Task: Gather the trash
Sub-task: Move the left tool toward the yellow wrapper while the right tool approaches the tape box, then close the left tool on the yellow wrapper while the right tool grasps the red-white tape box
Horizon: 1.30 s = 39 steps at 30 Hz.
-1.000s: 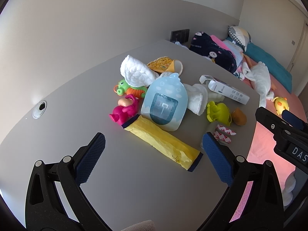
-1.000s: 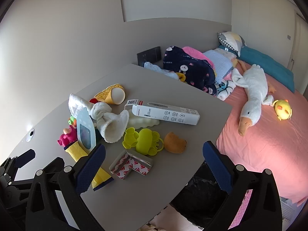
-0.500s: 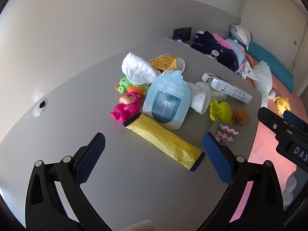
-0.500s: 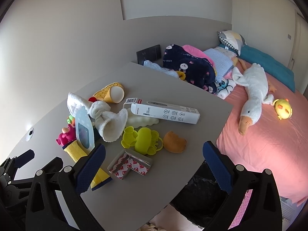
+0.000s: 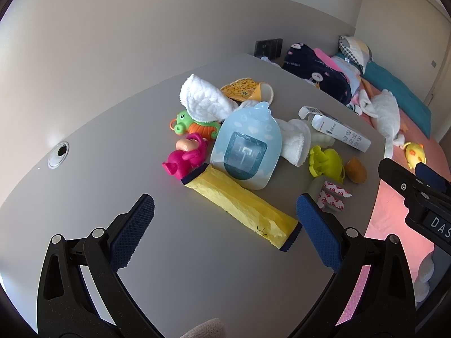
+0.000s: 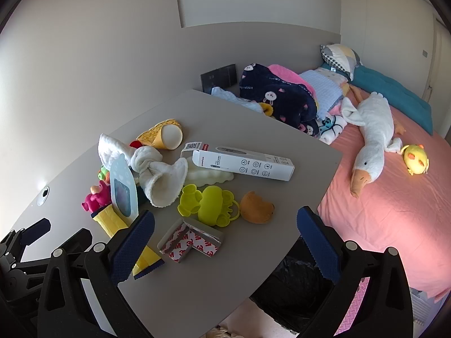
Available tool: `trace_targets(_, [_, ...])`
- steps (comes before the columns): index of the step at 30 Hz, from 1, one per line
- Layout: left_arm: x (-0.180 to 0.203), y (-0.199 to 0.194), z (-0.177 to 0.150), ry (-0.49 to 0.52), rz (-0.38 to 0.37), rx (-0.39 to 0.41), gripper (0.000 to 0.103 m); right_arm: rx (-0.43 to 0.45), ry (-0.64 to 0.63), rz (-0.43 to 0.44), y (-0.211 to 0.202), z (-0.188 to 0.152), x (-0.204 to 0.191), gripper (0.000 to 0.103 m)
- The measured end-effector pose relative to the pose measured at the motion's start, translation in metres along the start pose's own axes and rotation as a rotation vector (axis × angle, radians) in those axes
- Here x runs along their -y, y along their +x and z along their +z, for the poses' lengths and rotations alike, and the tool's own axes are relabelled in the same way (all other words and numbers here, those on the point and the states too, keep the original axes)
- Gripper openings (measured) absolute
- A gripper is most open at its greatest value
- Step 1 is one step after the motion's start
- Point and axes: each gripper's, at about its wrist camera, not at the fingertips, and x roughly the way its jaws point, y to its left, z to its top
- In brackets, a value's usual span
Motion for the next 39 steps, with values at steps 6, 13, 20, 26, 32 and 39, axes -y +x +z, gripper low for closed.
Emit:
trace_targets(6, [-0.001,0.004,0.002,0.014,0.014,-0.014,0.097,-0.004,0.001,0.002,0.006,-0.003,-0.001,0.1])
trace_targets(13, [-0.002,0.004,0.004,0.015,0.013,-0.01,0.097,-0.005,-0.001,0.002,0.007,-0.003,-0.001,0.1])
trace_targets(20, [-0.002,0.004,0.005,0.013,0.018,-0.011,0.097,-0.01,0.0,0.002,0.009,-0.003,-0.001,0.1])
trace_targets(26, [-0.002,0.004,0.006,0.015,0.012,-0.014,0.097,-0.01,-0.001,0.003,0.008,-0.003,-0.001,0.1])
trace_targets(32, [-0.003,0.004,0.005,0.011,0.016,-0.013,0.097,-0.012,-0.001,0.003,0.008,-0.003,-0.001,0.1])
trace_targets(39, [-0.008,0.022,0.004,-0.025,0.039,-0.043,0.097,-0.044,-0.002,0.02,0.016,-0.013,0.003,0.1])
